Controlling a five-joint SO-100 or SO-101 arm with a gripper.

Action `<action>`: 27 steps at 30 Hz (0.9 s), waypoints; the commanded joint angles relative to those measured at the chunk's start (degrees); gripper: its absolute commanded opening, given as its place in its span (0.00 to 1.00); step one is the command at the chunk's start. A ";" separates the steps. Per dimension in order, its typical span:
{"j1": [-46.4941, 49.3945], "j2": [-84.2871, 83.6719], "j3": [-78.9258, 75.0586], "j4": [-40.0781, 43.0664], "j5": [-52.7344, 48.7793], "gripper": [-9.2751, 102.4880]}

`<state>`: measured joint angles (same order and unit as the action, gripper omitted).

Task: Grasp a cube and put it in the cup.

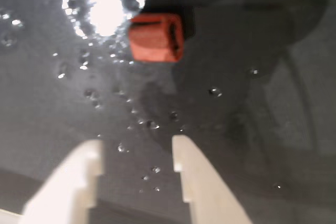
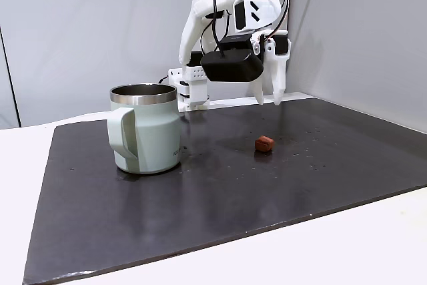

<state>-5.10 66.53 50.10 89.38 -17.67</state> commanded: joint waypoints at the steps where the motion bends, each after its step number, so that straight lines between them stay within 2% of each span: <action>1: 0.53 -0.53 -5.36 2.64 0.53 0.27; 17: 2.55 -6.24 -5.98 2.55 0.26 0.27; 27: 3.34 -16.61 -18.28 5.27 -0.70 0.27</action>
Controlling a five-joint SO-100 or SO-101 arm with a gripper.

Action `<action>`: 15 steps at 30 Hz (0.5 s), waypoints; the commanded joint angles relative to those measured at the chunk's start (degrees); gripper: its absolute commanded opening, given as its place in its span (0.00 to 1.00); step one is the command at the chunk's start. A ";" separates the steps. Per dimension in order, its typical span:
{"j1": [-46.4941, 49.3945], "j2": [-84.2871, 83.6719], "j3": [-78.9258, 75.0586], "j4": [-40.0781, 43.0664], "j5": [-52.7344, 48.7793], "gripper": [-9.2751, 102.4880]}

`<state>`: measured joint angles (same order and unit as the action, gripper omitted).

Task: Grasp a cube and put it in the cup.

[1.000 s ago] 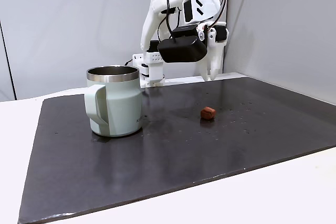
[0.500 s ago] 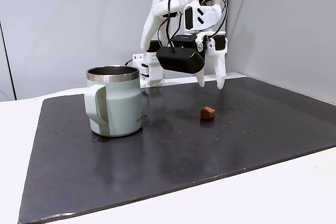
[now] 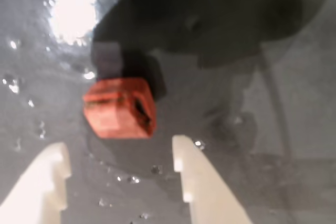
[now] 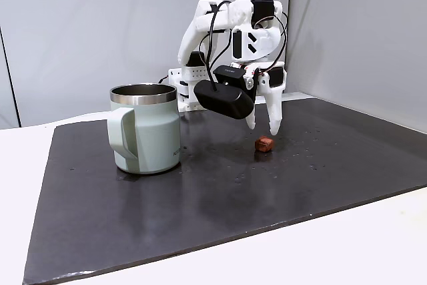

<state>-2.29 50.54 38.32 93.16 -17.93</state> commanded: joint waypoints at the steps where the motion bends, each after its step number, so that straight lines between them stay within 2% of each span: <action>1: 0.62 -2.11 -8.53 2.29 -0.44 0.27; 7: 0.35 -15.12 -27.33 9.93 -0.97 0.27; 15: 0.44 -21.09 -32.43 9.93 -1.49 0.26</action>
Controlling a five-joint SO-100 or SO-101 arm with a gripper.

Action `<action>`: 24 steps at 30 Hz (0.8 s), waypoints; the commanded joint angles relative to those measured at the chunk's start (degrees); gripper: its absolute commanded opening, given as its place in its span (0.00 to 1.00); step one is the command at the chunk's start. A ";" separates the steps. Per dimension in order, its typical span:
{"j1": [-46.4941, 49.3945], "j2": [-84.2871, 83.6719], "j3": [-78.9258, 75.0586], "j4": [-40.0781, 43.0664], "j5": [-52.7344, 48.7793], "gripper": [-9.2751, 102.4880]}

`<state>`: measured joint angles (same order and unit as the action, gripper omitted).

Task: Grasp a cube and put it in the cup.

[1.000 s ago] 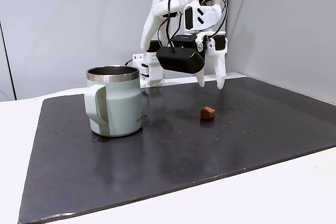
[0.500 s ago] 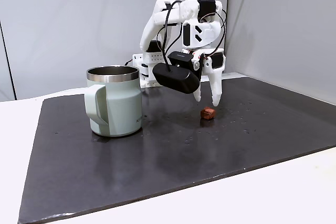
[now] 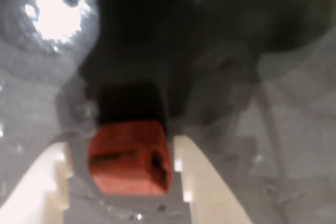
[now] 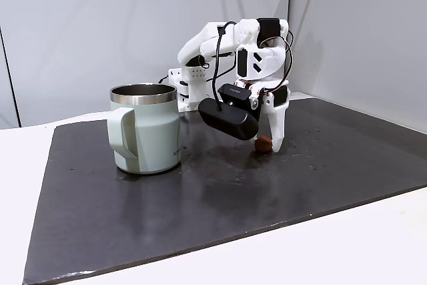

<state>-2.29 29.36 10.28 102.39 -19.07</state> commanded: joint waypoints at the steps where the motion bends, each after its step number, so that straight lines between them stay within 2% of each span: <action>1: 0.44 -0.44 -4.75 0.70 -0.44 0.26; 8: 0.44 -2.29 -6.50 0.70 -0.70 0.24; 13: 0.53 -2.29 -6.59 0.70 -1.14 0.12; 16: 0.70 -2.20 -6.59 0.70 -1.14 0.09; 24: 1.23 2.90 -5.10 0.88 -0.09 0.08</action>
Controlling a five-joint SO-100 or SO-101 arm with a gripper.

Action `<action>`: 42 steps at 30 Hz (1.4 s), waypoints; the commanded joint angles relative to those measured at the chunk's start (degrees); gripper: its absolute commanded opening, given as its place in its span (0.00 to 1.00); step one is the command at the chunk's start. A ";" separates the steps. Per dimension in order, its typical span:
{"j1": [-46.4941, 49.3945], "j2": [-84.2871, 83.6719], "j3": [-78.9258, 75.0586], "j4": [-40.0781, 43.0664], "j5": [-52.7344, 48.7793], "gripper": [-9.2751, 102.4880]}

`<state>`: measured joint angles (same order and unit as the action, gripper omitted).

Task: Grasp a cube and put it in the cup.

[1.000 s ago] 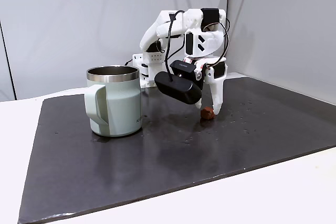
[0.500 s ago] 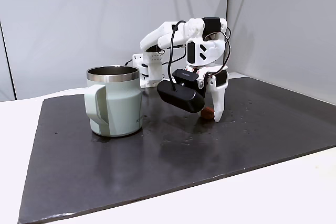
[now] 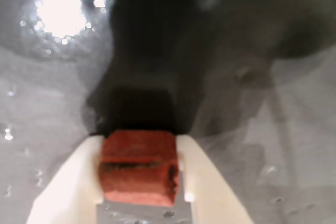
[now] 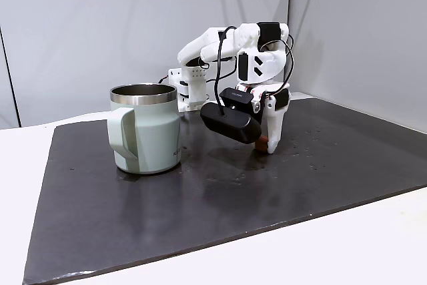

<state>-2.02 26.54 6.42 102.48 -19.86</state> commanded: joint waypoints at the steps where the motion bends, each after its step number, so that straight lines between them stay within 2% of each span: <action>1: 0.97 7.47 -0.62 0.79 1.05 0.08; 17: 3.69 42.98 14.85 0.79 8.88 0.09; 27: 7.21 49.66 19.95 0.79 8.88 0.09; 36: 21.53 55.20 20.48 0.70 6.42 0.09; 42: 31.64 51.50 18.72 0.26 2.29 0.09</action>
<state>26.37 77.61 27.25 103.10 -15.73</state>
